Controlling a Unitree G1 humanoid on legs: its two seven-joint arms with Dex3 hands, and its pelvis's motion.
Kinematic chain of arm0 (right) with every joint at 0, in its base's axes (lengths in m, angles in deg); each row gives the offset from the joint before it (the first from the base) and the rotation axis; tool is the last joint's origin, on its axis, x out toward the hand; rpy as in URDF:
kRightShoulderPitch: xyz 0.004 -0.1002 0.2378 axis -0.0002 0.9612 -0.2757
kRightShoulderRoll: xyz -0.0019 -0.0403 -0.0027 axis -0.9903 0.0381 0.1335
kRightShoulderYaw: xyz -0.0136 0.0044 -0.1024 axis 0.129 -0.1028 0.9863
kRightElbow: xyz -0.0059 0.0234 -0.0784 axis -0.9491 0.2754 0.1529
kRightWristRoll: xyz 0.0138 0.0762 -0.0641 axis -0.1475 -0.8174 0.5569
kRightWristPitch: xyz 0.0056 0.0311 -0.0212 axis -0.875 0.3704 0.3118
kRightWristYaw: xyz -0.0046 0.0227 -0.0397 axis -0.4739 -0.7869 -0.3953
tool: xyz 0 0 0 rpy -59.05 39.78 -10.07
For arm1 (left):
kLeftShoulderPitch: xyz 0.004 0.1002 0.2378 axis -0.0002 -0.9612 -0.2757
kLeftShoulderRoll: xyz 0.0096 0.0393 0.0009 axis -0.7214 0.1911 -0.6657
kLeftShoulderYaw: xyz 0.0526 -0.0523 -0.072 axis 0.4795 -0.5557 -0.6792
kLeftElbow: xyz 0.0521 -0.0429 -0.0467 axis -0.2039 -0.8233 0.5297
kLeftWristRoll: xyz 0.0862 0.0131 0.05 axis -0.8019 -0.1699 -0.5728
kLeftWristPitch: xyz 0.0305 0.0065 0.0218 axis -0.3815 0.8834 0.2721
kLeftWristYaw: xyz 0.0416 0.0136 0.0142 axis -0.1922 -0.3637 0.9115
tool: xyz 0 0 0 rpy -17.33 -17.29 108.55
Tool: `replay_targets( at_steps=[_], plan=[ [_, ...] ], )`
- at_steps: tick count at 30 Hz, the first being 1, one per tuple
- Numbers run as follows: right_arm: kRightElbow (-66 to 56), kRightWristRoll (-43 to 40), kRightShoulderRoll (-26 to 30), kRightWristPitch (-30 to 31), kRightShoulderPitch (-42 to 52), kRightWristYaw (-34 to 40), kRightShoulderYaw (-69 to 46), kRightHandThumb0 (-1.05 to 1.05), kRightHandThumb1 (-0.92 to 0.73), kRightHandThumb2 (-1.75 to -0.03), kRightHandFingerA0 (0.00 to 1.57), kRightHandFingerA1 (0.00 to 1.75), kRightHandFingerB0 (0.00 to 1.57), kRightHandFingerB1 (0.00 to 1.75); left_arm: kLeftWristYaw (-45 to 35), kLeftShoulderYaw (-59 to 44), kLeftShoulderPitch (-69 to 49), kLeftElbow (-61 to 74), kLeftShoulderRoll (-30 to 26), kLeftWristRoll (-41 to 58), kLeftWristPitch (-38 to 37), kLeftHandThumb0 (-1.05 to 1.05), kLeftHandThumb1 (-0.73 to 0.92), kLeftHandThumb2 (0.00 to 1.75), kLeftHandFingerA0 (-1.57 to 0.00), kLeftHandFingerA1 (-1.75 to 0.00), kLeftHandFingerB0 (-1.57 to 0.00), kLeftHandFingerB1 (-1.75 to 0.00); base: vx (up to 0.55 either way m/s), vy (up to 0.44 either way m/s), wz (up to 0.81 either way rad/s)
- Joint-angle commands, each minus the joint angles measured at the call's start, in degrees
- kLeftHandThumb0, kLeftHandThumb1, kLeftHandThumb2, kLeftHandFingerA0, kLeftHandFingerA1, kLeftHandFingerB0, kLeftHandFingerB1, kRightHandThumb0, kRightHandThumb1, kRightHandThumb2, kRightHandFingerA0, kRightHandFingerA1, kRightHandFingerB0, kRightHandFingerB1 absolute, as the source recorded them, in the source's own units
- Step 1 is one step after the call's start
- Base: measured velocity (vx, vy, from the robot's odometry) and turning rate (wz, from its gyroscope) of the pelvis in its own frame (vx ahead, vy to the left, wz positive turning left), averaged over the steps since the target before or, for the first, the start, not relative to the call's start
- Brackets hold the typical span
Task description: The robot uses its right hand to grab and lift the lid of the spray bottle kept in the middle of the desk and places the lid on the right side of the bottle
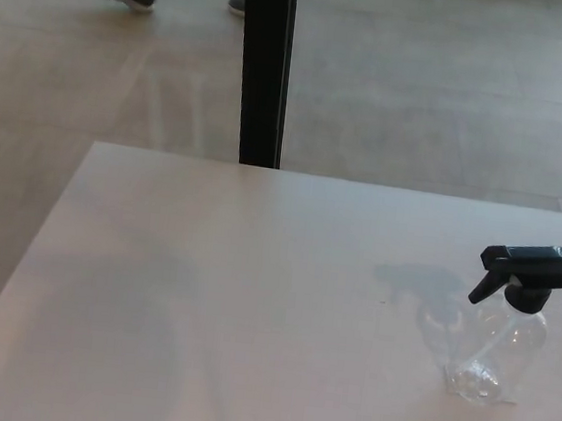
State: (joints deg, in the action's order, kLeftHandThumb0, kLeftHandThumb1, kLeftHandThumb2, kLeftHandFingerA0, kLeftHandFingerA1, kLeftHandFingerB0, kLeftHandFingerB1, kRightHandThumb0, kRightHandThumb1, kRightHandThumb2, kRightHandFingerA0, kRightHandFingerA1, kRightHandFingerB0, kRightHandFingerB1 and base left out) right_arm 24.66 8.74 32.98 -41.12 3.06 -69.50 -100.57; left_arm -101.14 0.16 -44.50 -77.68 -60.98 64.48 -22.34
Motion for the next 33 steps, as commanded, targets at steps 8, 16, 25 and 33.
replay_targets(
  at_steps=[8, 16, 25, 33],
  plan=[
    [-2.52, -14.07, 11.80, 6.52, -14.36, 1.82, -17.73, -0.71, -0.50, -0.89, 0.02, 0.40, 0.09, 0.32, -2.43, -1.53, 0.24, -1.44, -0.34, 2.10, -1.35, -0.74, 0.63, 0.99, -0.48, -0.59, -0.31, -0.51, 0.00, 0.000, 0.00],
    [-25.94, -13.37, 14.71, 12.47, -22.51, -0.36, -15.65, -0.37, -0.46, -1.02, 0.01, 0.51, 0.00, 0.49, -2.46, -1.04, -0.08, -0.75, 0.03, 1.61, -2.04, -0.72, 0.78, 0.63, -0.58, -0.47, -0.38, -0.38, 0.00, 0.000, 0.01],
    [-44.61, -8.16, 19.49, 14.78, -36.40, -10.86, 0.97, -0.82, -0.70, -0.62, 0.24, 0.31, 0.18, 0.30, -2.95, -1.73, 0.73, -1.28, -0.48, 2.20, -1.50, -0.74, 0.76, 0.63, -0.56, -0.48, -0.39, -0.38, 0.00, 0.000, 0.01],
    [-54.88, -2.58, 22.22, 14.73, -41.41, -23.88, 18.46, -0.38, -0.33, -0.95, 0.00, 0.50, 0.00, 0.48, -2.72, -1.13, 0.70, -0.72, -0.57, 1.62, -1.91, -0.74, 0.62, 1.01, -0.52, -0.62, -0.32, -0.52, 0.00, 0.000, 0.01]
  ],
)
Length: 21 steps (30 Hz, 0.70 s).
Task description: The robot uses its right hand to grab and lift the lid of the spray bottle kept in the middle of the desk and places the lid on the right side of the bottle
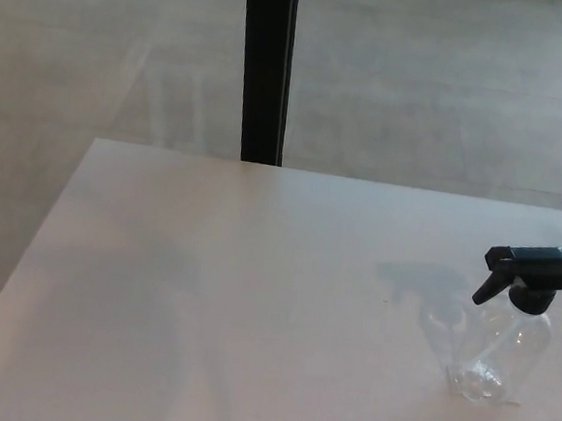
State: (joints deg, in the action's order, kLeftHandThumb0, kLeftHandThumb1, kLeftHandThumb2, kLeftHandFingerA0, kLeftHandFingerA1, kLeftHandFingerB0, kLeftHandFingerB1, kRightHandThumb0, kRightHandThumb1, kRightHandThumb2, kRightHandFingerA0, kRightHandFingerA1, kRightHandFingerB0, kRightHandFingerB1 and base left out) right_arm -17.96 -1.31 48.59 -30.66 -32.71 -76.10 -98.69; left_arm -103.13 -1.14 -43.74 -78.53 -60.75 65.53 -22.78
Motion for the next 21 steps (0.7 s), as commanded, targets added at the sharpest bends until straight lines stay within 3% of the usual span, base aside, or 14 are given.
replay_targets(
  at_steps=[1, 3, 6, 7, 8, 9, 11, 12, 13, 15, 17, 18, 19, 21],
  plan=[
    [-10.39, 10.23, 6.21, 1.60, -6.62, -17.99, 19.45, -0.38, -0.33, -0.95, 0.00, 0.50, 0.00, 0.48, -0.64, 0.33, 0.23, 0.35, -0.91, 0.44, -1.39, -0.74, 0.62, 1.01, -0.52, -0.62, -0.32, -0.52, 0.00, 0.000, 0.07],
    [-14.33, 11.44, 6.87, 3.98, -6.27, -19.48, 22.84, -0.39, -0.35, -0.96, 0.00, 0.51, 0.00, 0.49, -0.29, 0.48, 0.12, 0.76, -0.73, 0.35, -1.44, -0.74, 0.78, 0.63, -0.58, -0.51, -0.40, -0.40, 0.00, 0.000, 0.00],
    [-16.82, 13.43, 7.02, 4.55, -5.92, -21.34, 27.40, -0.37, -0.39, -0.98, 0.02, 0.52, 0.00, 0.48, -0.47, 0.81, -0.25, 0.38, -0.78, -0.01, -1.46, -0.72, 0.78, 0.64, -0.57, -0.49, -0.40, -0.40, 0.00, 0.000, 0.00],
    [-16.86, 13.65, 6.74, 4.32, -5.72, -21.60, 28.34, -0.69, -0.65, -0.59, 0.13, 0.38, 0.20, 0.27, -0.51, 1.18, -0.34, 0.27, -0.90, -0.39, -1.59, -0.73, 0.79, 0.64, -0.56, -0.49, -0.41, -0.40, 0.00, 0.000, 0.00],
    [-17.12, 13.51, 6.51, 4.68, -5.46, -22.41, 29.60, -0.36, -0.40, -0.98, 0.03, 0.52, 0.00, 0.48, -0.45, 1.33, -0.31, 0.07, -0.82, -0.52, -1.74, -0.73, 0.78, 0.64, -0.56, -0.48, -0.39, -0.39, 0.00, 0.000, 0.00],
    [-17.06, 13.28, 6.38, 4.78, -5.36, -22.84, 30.30, -0.64, -0.64, -0.61, 0.13, 0.39, 0.20, 0.28, -0.33, 1.31, -0.25, -0.19, -0.72, -0.50, -1.89, -0.74, 0.77, 0.65, -0.56, -0.47, -0.38, -0.38, 0.00, 0.000, 0.00],
    [-16.81, 13.03, 6.33, 4.74, -5.38, -22.93, 30.88, -0.64, -0.64, -0.61, 0.13, 0.39, 0.20, 0.28, -0.17, 1.31, -0.16, -0.50, -0.64, -0.47, -2.03, -0.74, 0.77, 0.65, -0.56, -0.47, -0.38, -0.38, 0.00, 0.000, 0.00],
    [-17.08, 13.59, 6.44, 4.80, -5.36, -23.01, 31.68, -0.36, -0.41, -0.98, 0.03, 0.52, 0.00, 0.48, 0.26, 1.28, -0.05, -0.58, -0.58, -0.42, -1.87, -0.74, 0.77, 0.64, -0.59, -0.48, -0.40, -0.38, 0.00, 0.000, 0.00],
    [-17.43, 15.01, 6.62, 4.70, -5.64, -23.40, 33.09, -0.62, -0.64, -0.59, 0.14, 0.39, 0.18, 0.28, 0.09, 1.29, -0.20, -0.42, -0.48, -0.36, -2.09, -0.75, 0.77, 0.63, -0.59, -0.49, -0.42, -0.39, 0.00, 0.000, 0.00],
    [-18.01, 17.28, 7.36, 5.30, -6.49, -25.01, 36.09, -0.36, -0.42, -0.99, 0.03, 0.52, 0.00, 0.48, 0.19, 1.19, -0.18, -0.44, -0.51, -0.17, -1.73, -0.74, 0.77, 0.64, -0.59, -0.50, -0.40, -0.39, 0.00, 0.000, 0.00],
    [-17.04, 18.54, 7.40, 3.15, -6.63, -24.89, 37.30, -0.65, -0.64, -0.60, 0.19, 0.38, 0.19, 0.27, -0.24, 1.59, -0.51, 0.10, -0.62, -0.41, -2.14, -0.73, 0.79, 0.63, -0.57, -0.49, -0.40, -0.40, 0.00, 0.000, 0.00],
    [-16.32, 19.42, 7.30, 1.29, -6.64, -24.86, 38.25, -0.67, -0.64, -0.59, 0.18, 0.39, 0.22, 0.27, -0.29, 1.58, -0.59, 0.17, -0.58, -0.34, -2.21, -0.73, 0.62, 1.01, -0.51, -0.60, -0.32, -0.52, 0.00, 0.000, 0.00],
    [-16.53, 19.95, 7.45, 1.25, -6.83, -25.00, 38.87, -0.67, -0.64, -0.59, 0.17, 0.40, 0.23, 0.28, -0.11, 1.37, -0.41, -0.07, -0.52, -0.12, -1.92, -0.73, 0.77, 0.63, -0.58, -0.46, -0.40, -0.38, 0.00, 0.000, 0.00],
    [-17.56, 20.80, 7.97, 1.04, -7.03, -25.16, 39.71, -0.70, -0.64, -0.59, 0.18, 0.40, 0.25, 0.28, 0.11, 0.86, 0.02, -0.74, -0.42, 0.39, -1.38, -0.72, 0.77, 0.64, -0.57, -0.46, -0.39, -0.38, 0.00, 0.000, 0.00]
  ],
)
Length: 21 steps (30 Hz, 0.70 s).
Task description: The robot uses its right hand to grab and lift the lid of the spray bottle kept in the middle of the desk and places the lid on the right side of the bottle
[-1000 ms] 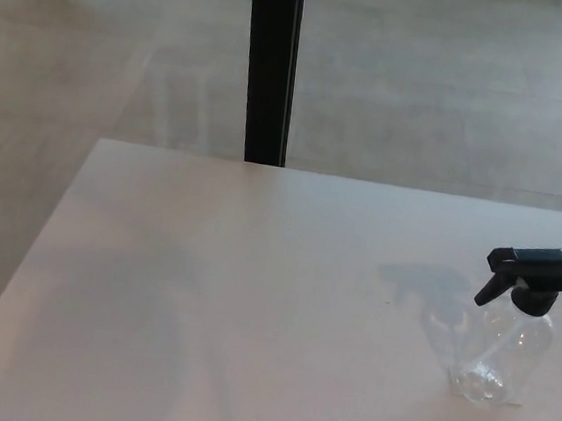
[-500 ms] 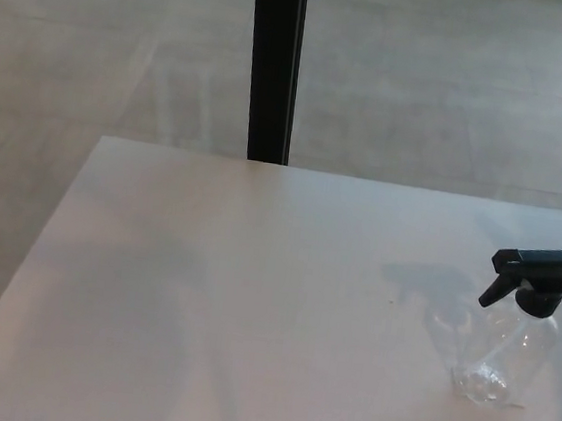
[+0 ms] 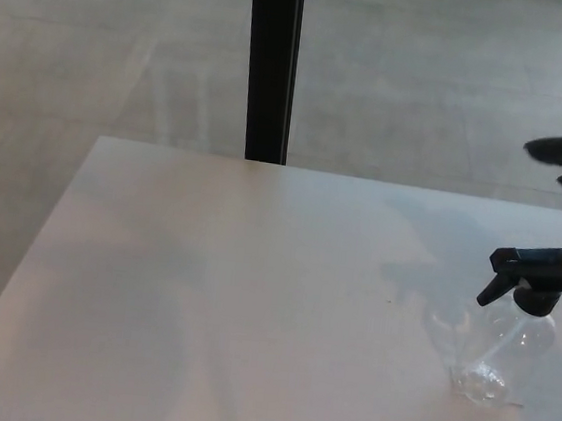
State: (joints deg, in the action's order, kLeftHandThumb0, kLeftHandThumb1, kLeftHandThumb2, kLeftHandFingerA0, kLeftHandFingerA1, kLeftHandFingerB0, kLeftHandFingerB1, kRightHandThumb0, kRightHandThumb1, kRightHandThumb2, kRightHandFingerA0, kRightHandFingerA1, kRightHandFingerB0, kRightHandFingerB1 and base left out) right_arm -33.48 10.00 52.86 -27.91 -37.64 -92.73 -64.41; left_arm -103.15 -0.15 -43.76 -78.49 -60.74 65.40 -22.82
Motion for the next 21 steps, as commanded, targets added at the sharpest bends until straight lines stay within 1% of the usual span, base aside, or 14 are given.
replay_targets(
  at_steps=[1, 3, 4, 6, 7, 12, 13, 14, 15, 16, 17, 18, 19, 21],
  plan=[
    [-2.53, 9.58, 3.88, -1.42, -2.09, -8.76, 5.71, -0.72, -0.51, -0.86, 0.14, 0.49, 0.19, 0.42, 0.25, -0.10, 0.04, -0.79, -0.28, 0.50, -1.35, -0.73, 0.76, 0.63, -0.59, -0.47, -0.41, -0.39, 0.00, 0.000, 0.00],
    [-3.00, 10.69, 4.52, -0.38, -2.59, -9.89, 6.70, -0.74, -0.52, -0.87, 0.13, 0.47, 0.19, 0.42, 0.21, 0.09, -0.17, -0.85, -0.05, 0.32, -1.78, -0.73, 0.77, 0.64, -0.57, -0.47, -0.40, -0.39, 0.00, 0.000, 0.00],
    [-3.46, 13.45, 5.08, -0.54, -3.02, -9.77, 7.97, -0.78, -0.68, -0.61, 0.19, 0.37, 0.26, 0.30, 0.02, 0.47, -0.31, -0.60, -0.24, -0.01, -1.97, -0.73, 0.79, 0.64, -0.57, -0.47, -0.42, -0.39, 0.00, 0.000, 0.00],
    [-3.89, 18.77, 5.62, -0.45, -4.14, -8.65, 10.08, -0.87, -0.68, -0.63, 0.22, 0.39, 0.26, 0.29, -0.43, -0.14, -0.57, 0.02, -0.33, 0.83, -1.45, -0.75, 0.79, 0.64, -0.58, -0.49, -0.43, -0.39, 0.00, 0.000, 0.00],
    [-3.50, 19.00, 5.40, 0.04, -4.55, -8.74, 10.29, -0.87, -0.54, -0.97, 0.16, 0.49, 0.17, 0.41, -0.97, -0.81, -0.42, -0.50, -0.31, 1.47, -1.27, -0.75, 0.78, 0.63, -0.58, -0.49, -0.42, -0.39, 0.00, 0.000, 0.00],
    [-3.79, 21.83, 5.28, 2.26, -6.07, -9.58, 11.57, -0.90, -0.56, -1.00, 0.18, 0.50, 0.13, 0.39, -0.91, -0.43, -0.25, -0.98, -0.25, 0.91, -1.55, -0.77, 0.79, 0.64, -0.61, -0.47, -0.41, -0.38, 0.00, 0.000, 0.00],
    [-4.17, 23.29, 5.21, 2.78, -6.26, -9.23, 11.98, -0.92, -0.72, -0.63, 0.26, 0.43, 0.25, 0.28, -0.87, -0.19, -0.37, -0.72, -0.23, 0.70, -1.76, -0.78, 0.63, 1.02, -0.54, -0.60, -0.36, -0.52, 0.00, 0.000, 0.00],
    [-4.67, 25.03, 5.04, 3.22, -6.31, -8.36, 12.37, -0.88, -0.56, -0.97, 0.26, 0.53, 0.19, 0.41, -0.86, 0.07, -0.61, -0.27, -0.21, 0.52, -2.15, -0.76, 0.80, 0.65, -0.60, -0.47, -0.41, -0.38, 0.00, 0.000, 0.00],
    [-4.85, 25.88, 4.92, 3.21, -6.33, -7.86, 12.52, -0.88, -0.56, -0.97, 0.26, 0.53, 0.19, 0.41, -0.85, 0.23, -0.64, -0.20, -0.25, 0.38, -2.21, -0.76, 0.80, 0.65, -0.60, -0.47, -0.41, -0.38, 0.00, 0.000, 0.00],
    [-5.16, 28.45, 4.79, 1.89, -5.67, -4.67, 12.56, -0.76, -0.70, -0.62, 0.53, 0.55, 0.33, 0.31, -1.10, 0.31, -0.78, -0.31, -0.24, 0.31, -2.52, -0.77, 0.80, 0.64, -0.59, -0.48, -0.42, -0.38, 0.00, 0.000, 0.00],
    [-5.24, 29.96, 4.64, 1.20, -5.30, -2.81, 12.54, -0.76, -0.70, -0.62, 0.53, 0.55, 0.33, 0.31, -1.12, 0.25, -0.78, -0.26, -0.22, 0.40, -2.44, -0.77, 0.80, 0.64, -0.59, -0.48, -0.42, -0.38, 0.00, 0.000, 0.00],
    [-5.16, 32.49, 4.69, 0.11, -5.14, -0.59, 12.97, -0.72, -0.73, -0.62, 0.65, 0.63, 0.36, 0.32, -1.15, 0.33, -0.74, -0.27, -0.24, 0.35, -2.31, -0.76, 0.80, 0.64, -0.58, -0.47, -0.41, -0.38, 0.00, 0.000, 0.00],
    [-4.53, 37.79, 4.44, -3.03, -4.07, 7.19, 13.37, -0.70, -0.73, -0.62, 0.84, 0.90, 0.47, 0.35, -1.17, 0.39, -0.82, -0.18, -0.22, 0.32, -2.23, -0.75, 0.81, 0.64, -0.59, -0.48, -0.42, -0.38, 0.00, 0.000, 0.00],
    [-2.98, 41.73, 4.05, -7.73, -2.95, 17.11, 13.33, -0.61, -0.74, -0.64, 0.93, 1.28, 0.55, 0.40, -1.05, 0.73, -0.92, -0.26, -0.25, -0.08, -2.64, -0.77, 0.81, 0.64, -0.60, -0.48, -0.42, -0.38, 0.00, 0.000, 0.00]
  ],
)
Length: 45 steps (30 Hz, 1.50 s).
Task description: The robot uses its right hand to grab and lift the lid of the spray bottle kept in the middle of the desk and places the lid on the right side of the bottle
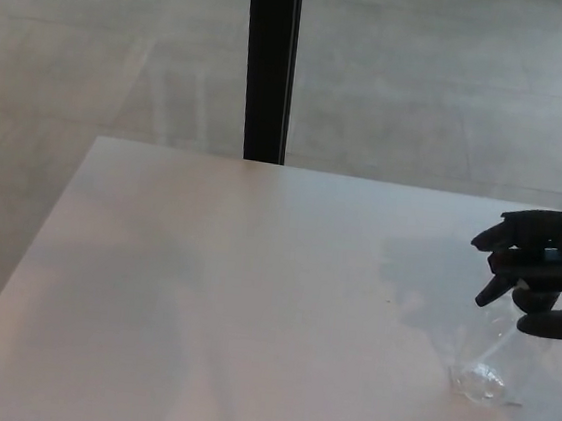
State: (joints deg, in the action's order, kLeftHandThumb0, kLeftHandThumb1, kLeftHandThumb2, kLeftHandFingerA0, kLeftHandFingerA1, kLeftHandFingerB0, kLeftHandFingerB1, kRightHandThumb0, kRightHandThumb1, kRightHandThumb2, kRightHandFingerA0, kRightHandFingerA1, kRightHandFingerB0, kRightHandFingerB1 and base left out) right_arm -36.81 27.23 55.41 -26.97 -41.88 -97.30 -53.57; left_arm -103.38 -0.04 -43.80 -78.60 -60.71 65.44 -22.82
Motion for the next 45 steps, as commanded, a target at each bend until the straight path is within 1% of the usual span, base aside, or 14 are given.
replay_targets(
  at_steps=[1, 2, 5, 10, 22, 25, 27, 28, 29, 31, 33, 34, 36, 45],
  plan=[
    [0.99, 26.02, 1.42, -10.27, 1.47, 25.39, 2.62, -0.55, -0.75, -0.62, 0.99, 1.29, 0.61, 0.43, -0.74, 0.68, -0.89, -0.11, -0.28, -0.15, -2.62, -0.75, 0.64, 1.03, -0.54, -0.61, -0.36, -0.52, 0.00, 0.000, 0.00],
    [1.91, 27.60, 1.23, -12.08, 1.52, 29.73, 2.81, -0.49, -0.74, -0.65, 0.98, 1.41, 0.59, 0.46, -0.76, 0.87, -0.95, -0.02, -0.35, -0.32, -2.63, -0.76, 0.81, 0.64, -0.59, -0.48, -0.42, -0.38, 0.00, 0.000, 0.00],
    [2.73, 30.85, 1.25, -13.97, 0.63, 34.69, 4.05, -0.34, -0.74, -0.66, 0.92, 1.72, 0.67, 0.48, -0.80, 1.07, -1.41, -0.25, -0.33, -0.53, -2.74, -0.76, 0.81, 0.64, -0.60, -0.45, -0.41, -0.37, 0.00, 0.000, 0.00],
    [3.81, 34.81, 1.88, -16.25, 0.35, 42.40, 5.39, -0.29, -0.60, -0.60, 0.91, 1.75, 0.92, 0.53, -1.08, 0.95, -2.03, -0.09, -0.28, -0.33, -2.92, -0.79, 0.81, 0.64, -0.59, -0.47, -0.41, -0.37, 0.00, 0.000, 0.00],
    [6.24, 34.12, 1.67, -19.03, 2.36, 48.89, 5.06, -0.33, -0.59, -0.63, 0.92, 1.68, 0.91, 0.60, -1.69, 0.75, -2.72, -0.20, -0.12, -0.07, -2.96, -0.81, 0.82, 0.65, -0.57, -0.47, -0.40, -0.37, 0.00, 0.000, 0.00],
    [6.39, 32.60, 1.03, -19.06, 2.72, 48.50, 4.23, -0.33, -0.59, -0.63, 0.95, 1.70, 0.88, 0.64, -1.48, 0.75, -3.10, -0.28, -0.03, -0.20, -3.60, -0.81, 0.83, 0.65, -0.59, -0.47, -0.42, -0.38, 0.00, 0.000, 0.00],
    [6.60, 31.86, 0.57, -19.18, 2.82, 48.61, 3.72, -0.36, -0.43, -0.89, 1.22, 1.37, 0.84, 0.78, -1.24, 0.90, -3.00, -0.63, -0.04, -0.46, -3.66, -0.82, 0.83, 0.65, -0.59, -0.45, -0.42, -0.37, 0.00, 0.000, 0.00],
    [6.77, 29.94, 0.12, -19.72, 2.76, 47.33, 2.84, -0.32, -0.65, -0.64, 0.97, 1.73, 0.90, 0.84, -1.01, 0.75, -2.88, -0.64, -0.01, -0.31, -3.25, -0.81, 0.83, 0.65, -0.60, -0.45, -0.43, -0.37, 0.00, 0.000, 0.00],
    [6.37, 27.36, -0.63, -19.02, 3.12, 44.87, 1.62, -0.35, -0.52, -0.97, 1.23, 1.35, 0.83, 0.84, -0.92, 0.76, -2.85, -0.68, -0.05, -0.35, -3.19, -0.82, 0.83, 0.65, -0.60, -0.46, -0.43, -0.37, 0.00, 0.000, 0.00],
    [5.12, 20.47, -2.23, -18.23, 3.79, 39.26, -1.63, -0.34, -0.67, -0.71, 1.02, 1.68, 0.92, 0.79, -1.07, 1.00, -3.02, -0.44, -0.12, -0.54, -3.45, -0.85, 0.85, 0.66, -0.58, -0.47, -0.43, -0.37, 0.00, 0.000, 0.00],
    [4.27, 16.55, -3.23, -17.03, 3.60, 35.74, -3.90, -0.33, -0.53, -1.01, 1.24, 1.33, 0.85, 0.85, -1.23, 1.27, -3.21, -0.23, -0.24, -0.75, -3.75, -0.85, 0.86, 0.66, -0.58, -0.47, -0.43, -0.37, 0.00, 0.000, 0.00],
    [4.22, 15.78, -3.67, -16.78, 3.35, 34.94, -4.81, -0.27, -0.64, -0.78, 1.00, 1.67, 0.90, 0.77, -1.20, 1.22, -3.26, -0.19, -0.22, -0.64, -3.88, -0.86, 0.85, 0.67, -0.58, -0.48, -0.41, -0.37, 0.00, 0.000, 0.00],
    [3.13, 13.83, -4.68, -14.86, 2.84, 31.67, -7.28, -0.27, -0.56, -0.93, 1.16, 1.55, 0.93, 0.86, -0.78, 0.92, -3.05, -0.33, -0.07, -0.25, -3.47, -0.85, 0.85, 0.66, -0.59, -0.48, -0.42, -0.38, 0.00, 0.000, 0.00],
    [3.95, 12.67, -6.88, -15.92, -2.19, 27.33, -15.09, -0.22, -0.60, -0.82, 0.99, 1.69, 0.94, 0.76, -2.28, -0.73, -2.50, -0.47, 0.02, 1.38, -3.09, -0.88, 0.85, 0.66, -0.58, -0.49, -0.43, -0.38, 0.00, 0.000, 0.00]
  ],
)
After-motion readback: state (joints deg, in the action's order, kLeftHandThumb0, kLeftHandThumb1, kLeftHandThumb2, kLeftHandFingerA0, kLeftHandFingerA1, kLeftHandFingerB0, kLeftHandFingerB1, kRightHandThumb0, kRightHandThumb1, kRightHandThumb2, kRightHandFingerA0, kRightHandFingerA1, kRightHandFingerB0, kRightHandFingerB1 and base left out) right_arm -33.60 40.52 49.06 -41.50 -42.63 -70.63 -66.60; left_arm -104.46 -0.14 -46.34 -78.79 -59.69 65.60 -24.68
